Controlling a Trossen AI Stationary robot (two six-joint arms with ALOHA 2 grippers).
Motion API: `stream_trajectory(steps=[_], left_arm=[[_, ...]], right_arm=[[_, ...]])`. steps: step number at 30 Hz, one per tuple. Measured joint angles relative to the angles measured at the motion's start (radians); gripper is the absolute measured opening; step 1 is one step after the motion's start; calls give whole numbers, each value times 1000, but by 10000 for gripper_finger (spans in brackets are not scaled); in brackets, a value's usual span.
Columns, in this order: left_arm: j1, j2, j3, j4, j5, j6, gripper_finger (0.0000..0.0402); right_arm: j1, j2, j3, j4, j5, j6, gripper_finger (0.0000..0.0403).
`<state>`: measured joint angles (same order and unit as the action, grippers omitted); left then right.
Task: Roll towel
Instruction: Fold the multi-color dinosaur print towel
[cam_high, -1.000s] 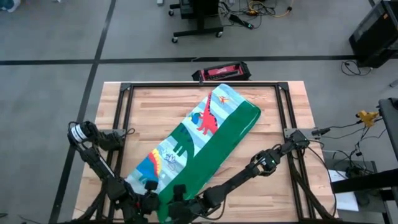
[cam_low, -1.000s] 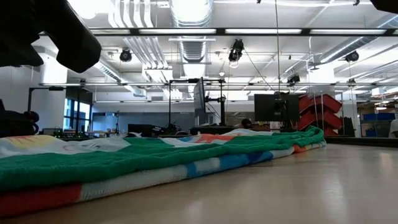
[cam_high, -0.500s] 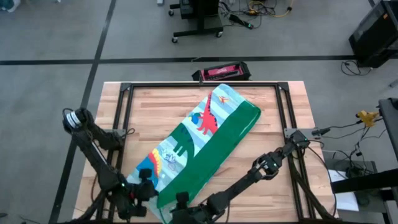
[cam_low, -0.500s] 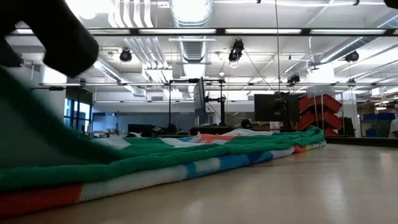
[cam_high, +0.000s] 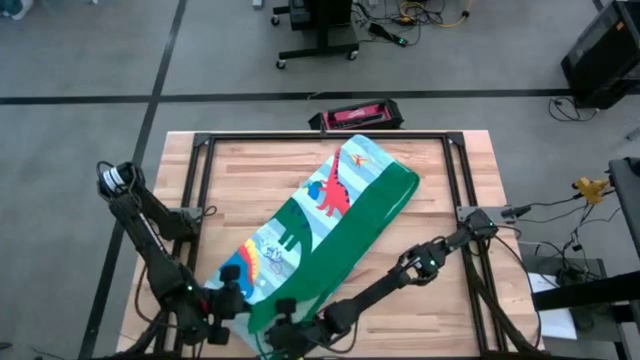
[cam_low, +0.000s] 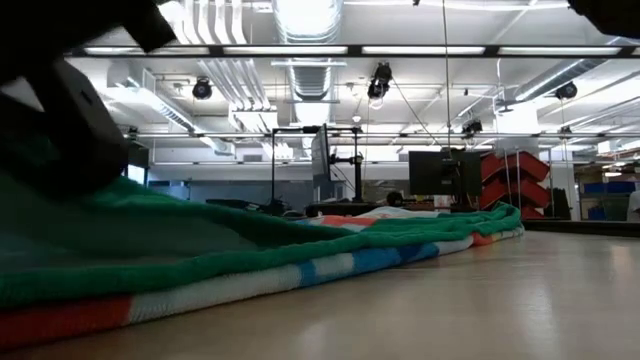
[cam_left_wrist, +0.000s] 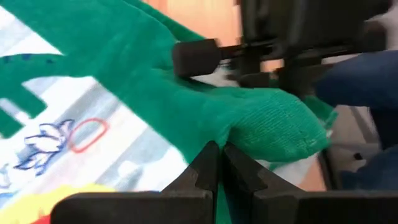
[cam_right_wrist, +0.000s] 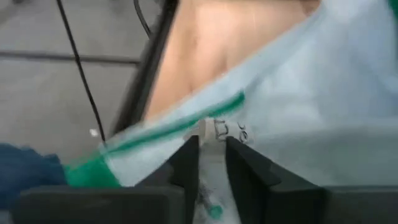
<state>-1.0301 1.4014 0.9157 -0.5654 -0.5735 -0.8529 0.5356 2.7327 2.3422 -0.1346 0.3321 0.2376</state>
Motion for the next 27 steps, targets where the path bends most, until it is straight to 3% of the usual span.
stream_trajectory(steps=[2, 8, 18, 22, 27], left_arm=[[5, -2, 0, -11, -18, -1, 0], [21, 0, 0, -19, -31, 6, 0], [21, -25, 0, -45, -30, 6, 0], [21, -27, 0, -65, -37, 0, 0], [21, -26, 0, -64, -43, -1, 0]], right_arm=[[-7, 8, 1, 4, -1, -7, 7], [-32, 33, 1, -4, 10, -6, 6], [10, -89, 14, -131, 274, -124, 6], [33, -98, 10, -188, 329, -134, 37], [63, -124, 13, -168, 489, -188, 116]])
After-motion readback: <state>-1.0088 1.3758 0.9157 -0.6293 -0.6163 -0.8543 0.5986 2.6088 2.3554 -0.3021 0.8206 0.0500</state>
